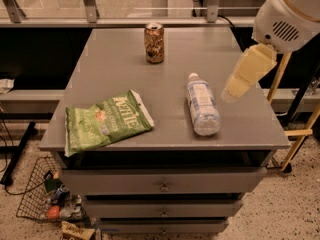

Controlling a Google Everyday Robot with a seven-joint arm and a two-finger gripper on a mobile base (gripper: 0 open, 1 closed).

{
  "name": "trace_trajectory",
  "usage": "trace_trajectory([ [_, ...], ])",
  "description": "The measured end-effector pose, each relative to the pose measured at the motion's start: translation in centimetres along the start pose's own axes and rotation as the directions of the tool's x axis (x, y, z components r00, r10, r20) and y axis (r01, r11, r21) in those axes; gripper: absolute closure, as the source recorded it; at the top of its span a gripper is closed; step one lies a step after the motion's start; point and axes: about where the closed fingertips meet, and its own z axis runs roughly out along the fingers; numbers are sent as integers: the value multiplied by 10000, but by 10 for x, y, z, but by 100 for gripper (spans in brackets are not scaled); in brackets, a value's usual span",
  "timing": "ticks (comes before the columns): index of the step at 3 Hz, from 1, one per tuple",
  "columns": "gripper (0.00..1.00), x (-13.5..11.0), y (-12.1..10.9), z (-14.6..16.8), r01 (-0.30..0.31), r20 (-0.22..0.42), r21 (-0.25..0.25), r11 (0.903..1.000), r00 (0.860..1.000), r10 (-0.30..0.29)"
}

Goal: Place blue plastic bottle upright

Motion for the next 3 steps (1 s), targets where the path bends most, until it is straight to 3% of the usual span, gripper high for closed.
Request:
trace_trajectory([
  [1, 0, 0, 0, 0, -40, 4, -3, 10000, 10000, 40],
  [2, 0, -5, -9, 12, -748, -141, -62, 9972, 9971, 747],
  [3, 0, -14, -39, 60, -2527, -730, -47, 9675, 9650, 2517],
])
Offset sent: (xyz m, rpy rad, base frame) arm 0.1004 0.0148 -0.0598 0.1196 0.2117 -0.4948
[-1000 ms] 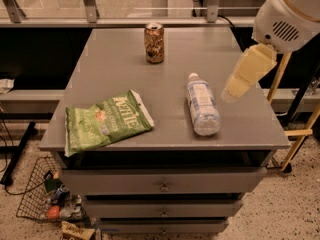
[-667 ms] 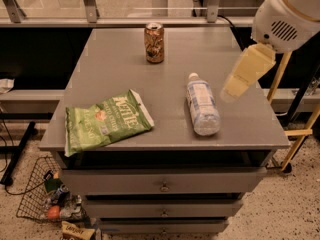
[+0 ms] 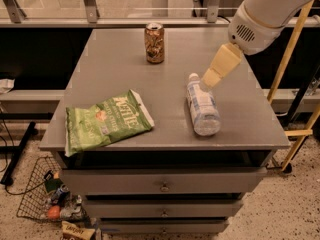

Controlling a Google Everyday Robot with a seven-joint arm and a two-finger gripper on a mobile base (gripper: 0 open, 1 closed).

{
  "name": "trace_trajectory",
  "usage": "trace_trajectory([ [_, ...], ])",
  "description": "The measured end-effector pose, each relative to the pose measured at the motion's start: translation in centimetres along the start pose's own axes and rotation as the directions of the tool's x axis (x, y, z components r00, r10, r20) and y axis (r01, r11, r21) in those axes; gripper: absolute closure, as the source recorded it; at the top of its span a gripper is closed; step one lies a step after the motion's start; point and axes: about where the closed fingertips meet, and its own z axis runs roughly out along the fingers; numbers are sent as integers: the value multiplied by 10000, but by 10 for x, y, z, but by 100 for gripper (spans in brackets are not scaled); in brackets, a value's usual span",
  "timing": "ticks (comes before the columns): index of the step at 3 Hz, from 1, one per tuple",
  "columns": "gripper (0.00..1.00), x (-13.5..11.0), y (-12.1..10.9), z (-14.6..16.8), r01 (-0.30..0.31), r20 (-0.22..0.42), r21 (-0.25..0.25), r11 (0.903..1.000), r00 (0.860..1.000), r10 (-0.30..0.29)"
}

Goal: Place blue plastic bottle upright

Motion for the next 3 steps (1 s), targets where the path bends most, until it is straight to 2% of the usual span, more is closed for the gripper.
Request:
trace_trajectory([
  [1, 0, -15, -10, 36, -1553, -529, 24, 9879, 9865, 1552],
  [2, 0, -25, -3, 49, -2969, -698, 244, 9546, 9521, 2979],
  [3, 0, -31, 14, 64, -4076, -978, 113, 9131, 9083, 4067],
])
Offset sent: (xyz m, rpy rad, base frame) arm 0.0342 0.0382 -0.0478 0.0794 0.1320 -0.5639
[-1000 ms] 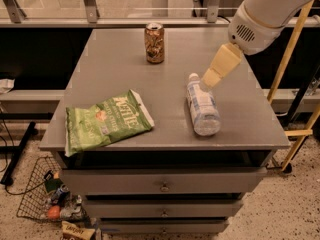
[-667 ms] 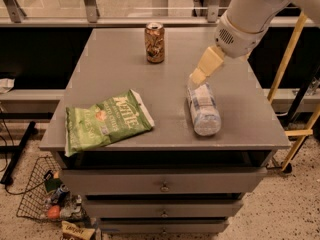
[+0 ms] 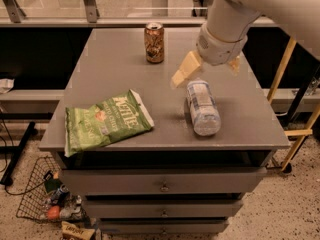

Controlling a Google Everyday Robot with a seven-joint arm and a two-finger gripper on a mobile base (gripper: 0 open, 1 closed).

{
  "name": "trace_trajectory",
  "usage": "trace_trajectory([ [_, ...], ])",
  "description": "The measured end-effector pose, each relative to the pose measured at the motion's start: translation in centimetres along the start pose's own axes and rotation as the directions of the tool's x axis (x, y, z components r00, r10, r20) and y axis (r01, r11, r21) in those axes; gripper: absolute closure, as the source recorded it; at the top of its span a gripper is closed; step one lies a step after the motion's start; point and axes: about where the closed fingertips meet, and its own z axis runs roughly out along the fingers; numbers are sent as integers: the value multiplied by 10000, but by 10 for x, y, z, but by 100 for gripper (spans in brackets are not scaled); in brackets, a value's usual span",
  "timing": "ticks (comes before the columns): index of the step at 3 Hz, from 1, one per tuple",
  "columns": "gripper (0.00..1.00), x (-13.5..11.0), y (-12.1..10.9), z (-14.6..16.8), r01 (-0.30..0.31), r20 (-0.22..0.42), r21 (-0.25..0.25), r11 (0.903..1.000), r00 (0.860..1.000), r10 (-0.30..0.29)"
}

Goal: Place blue plastic bottle upright

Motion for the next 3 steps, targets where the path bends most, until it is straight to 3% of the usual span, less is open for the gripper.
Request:
trace_trajectory([
  [1, 0, -5, 14, 19, -570, -444, -215, 9981, 9974, 560],
  [2, 0, -11, 17, 30, -919, -771, -110, 9957, 9929, 907],
  [3, 15, -13, 19, 43, -1165, -988, -108, 9931, 9885, 1148],
])
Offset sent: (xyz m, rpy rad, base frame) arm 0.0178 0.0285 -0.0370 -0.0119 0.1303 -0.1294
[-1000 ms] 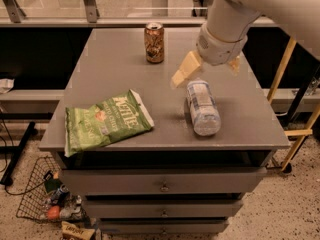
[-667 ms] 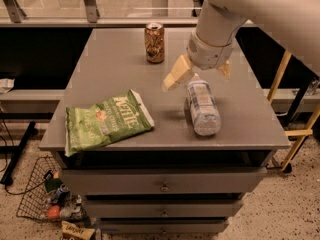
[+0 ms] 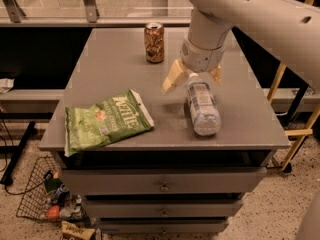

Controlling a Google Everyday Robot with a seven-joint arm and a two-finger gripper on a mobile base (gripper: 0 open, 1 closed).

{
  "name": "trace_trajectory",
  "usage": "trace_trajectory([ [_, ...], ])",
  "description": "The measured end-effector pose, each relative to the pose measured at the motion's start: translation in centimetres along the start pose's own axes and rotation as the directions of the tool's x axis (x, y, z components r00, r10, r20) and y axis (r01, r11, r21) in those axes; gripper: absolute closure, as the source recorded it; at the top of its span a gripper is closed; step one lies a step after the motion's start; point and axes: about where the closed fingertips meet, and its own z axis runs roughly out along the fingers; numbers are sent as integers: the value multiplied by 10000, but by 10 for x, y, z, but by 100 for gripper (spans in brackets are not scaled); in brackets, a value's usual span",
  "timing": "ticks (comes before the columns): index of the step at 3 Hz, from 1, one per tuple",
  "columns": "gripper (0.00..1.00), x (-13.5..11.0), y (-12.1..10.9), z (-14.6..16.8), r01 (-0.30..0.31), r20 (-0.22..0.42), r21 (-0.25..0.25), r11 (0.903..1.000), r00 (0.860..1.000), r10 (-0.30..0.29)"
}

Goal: Place blue plastic bottle upright

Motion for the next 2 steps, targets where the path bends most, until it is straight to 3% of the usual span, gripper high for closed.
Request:
trace_trajectory([
  [2, 62, 2, -10, 22, -352, -247, -16, 9994, 9991, 351],
])
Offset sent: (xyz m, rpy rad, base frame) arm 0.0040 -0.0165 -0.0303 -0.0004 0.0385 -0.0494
